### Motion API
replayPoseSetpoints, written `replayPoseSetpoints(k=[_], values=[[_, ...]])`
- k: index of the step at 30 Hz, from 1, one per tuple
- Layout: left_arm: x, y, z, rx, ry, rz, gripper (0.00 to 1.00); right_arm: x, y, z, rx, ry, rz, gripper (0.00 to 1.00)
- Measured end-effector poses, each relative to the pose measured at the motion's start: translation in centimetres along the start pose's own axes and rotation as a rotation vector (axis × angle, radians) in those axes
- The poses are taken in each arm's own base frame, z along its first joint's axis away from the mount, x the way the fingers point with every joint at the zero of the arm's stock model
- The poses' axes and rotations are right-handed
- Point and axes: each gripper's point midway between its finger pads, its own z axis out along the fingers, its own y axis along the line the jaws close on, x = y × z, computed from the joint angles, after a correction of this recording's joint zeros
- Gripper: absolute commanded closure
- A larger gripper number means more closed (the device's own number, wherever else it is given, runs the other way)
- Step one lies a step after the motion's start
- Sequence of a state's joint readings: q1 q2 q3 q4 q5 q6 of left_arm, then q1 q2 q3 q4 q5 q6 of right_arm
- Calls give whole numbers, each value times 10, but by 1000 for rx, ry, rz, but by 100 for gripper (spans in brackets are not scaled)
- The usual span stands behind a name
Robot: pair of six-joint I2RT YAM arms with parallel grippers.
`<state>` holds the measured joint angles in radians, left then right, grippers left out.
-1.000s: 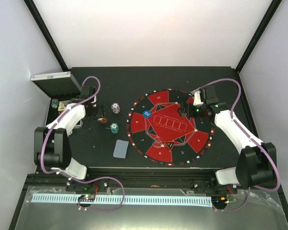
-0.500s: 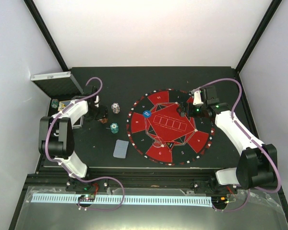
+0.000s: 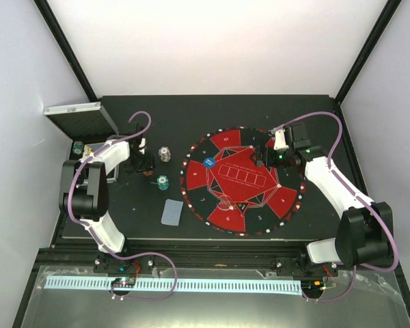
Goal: Distribute texas hold em gaming equipment
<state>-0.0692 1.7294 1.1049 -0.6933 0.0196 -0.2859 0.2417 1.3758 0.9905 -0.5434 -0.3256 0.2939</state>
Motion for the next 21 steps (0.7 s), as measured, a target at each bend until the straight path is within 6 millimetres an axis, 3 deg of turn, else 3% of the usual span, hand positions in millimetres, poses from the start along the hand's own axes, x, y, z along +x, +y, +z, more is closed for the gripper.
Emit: replayPoseSetpoints(k=[8, 16, 21], values=[[-2, -5, -1, -22, -3, 36, 47, -1, 1, 1, -7, -1, -1, 6], [-2, -4, -1, -45, -6, 52, 42, 0, 1, 2, -10, 3, 1, 6], [-2, -3, 1, -51, -4, 53, 47, 0, 2, 2, -13, 4, 1, 6]])
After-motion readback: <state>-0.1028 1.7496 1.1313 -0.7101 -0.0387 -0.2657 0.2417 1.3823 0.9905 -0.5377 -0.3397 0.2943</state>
